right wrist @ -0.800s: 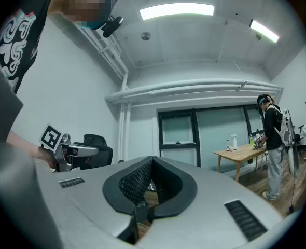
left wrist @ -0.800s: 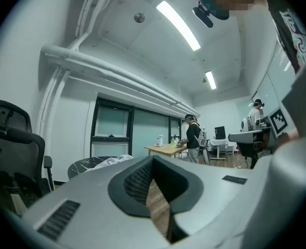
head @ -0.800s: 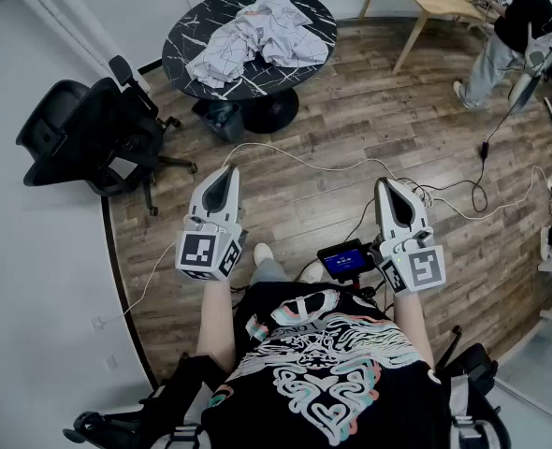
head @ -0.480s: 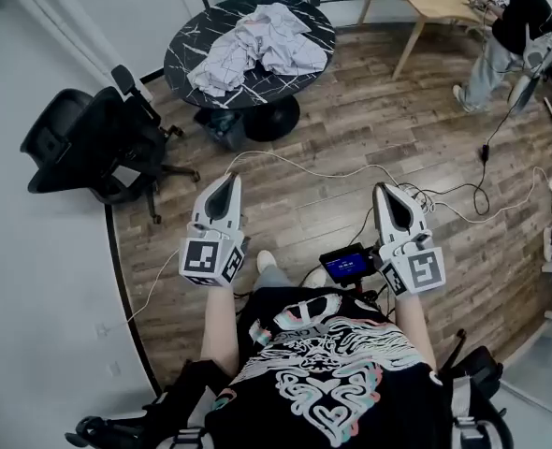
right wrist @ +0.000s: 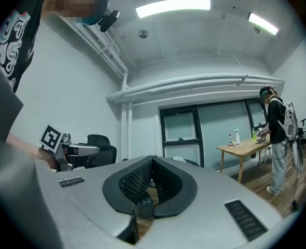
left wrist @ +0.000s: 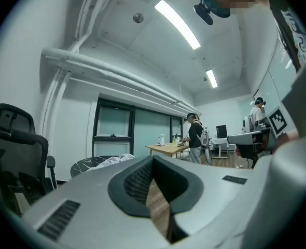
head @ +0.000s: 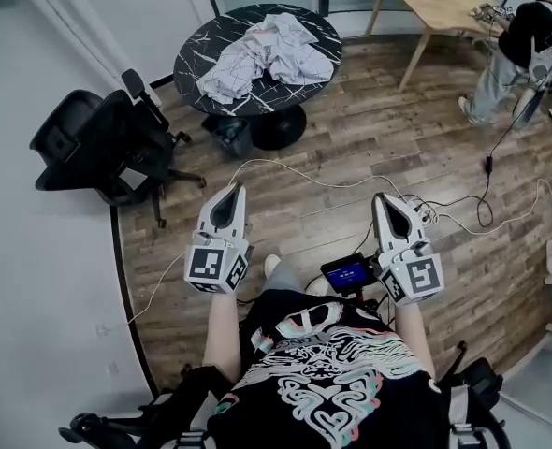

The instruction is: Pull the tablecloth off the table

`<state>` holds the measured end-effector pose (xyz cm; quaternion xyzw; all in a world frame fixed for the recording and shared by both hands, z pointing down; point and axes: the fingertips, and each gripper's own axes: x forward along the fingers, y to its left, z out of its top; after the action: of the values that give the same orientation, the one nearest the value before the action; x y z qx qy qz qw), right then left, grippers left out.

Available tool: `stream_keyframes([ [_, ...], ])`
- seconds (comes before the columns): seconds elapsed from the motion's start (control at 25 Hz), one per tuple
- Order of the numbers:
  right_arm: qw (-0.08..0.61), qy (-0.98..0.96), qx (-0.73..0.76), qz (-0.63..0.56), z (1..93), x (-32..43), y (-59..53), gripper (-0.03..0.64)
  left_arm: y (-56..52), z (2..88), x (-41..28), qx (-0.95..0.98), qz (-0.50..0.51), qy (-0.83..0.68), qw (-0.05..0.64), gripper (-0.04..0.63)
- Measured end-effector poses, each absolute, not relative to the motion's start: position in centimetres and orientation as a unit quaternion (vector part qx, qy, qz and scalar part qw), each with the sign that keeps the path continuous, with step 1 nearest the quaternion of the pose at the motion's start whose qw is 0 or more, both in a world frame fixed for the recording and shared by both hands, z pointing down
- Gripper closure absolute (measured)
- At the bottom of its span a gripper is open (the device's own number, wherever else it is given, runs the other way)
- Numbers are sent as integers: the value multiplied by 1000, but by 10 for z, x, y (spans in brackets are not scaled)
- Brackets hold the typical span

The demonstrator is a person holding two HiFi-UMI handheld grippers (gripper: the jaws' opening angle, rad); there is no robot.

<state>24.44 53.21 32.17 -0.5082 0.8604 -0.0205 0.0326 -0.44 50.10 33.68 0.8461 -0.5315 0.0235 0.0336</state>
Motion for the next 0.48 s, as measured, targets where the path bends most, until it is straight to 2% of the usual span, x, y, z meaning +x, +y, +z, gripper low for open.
stream_keyframes([
  [0.48, 37, 861, -507, -29, 323, 246, 511, 623, 481, 339, 6, 850, 36, -525, 30, 583],
])
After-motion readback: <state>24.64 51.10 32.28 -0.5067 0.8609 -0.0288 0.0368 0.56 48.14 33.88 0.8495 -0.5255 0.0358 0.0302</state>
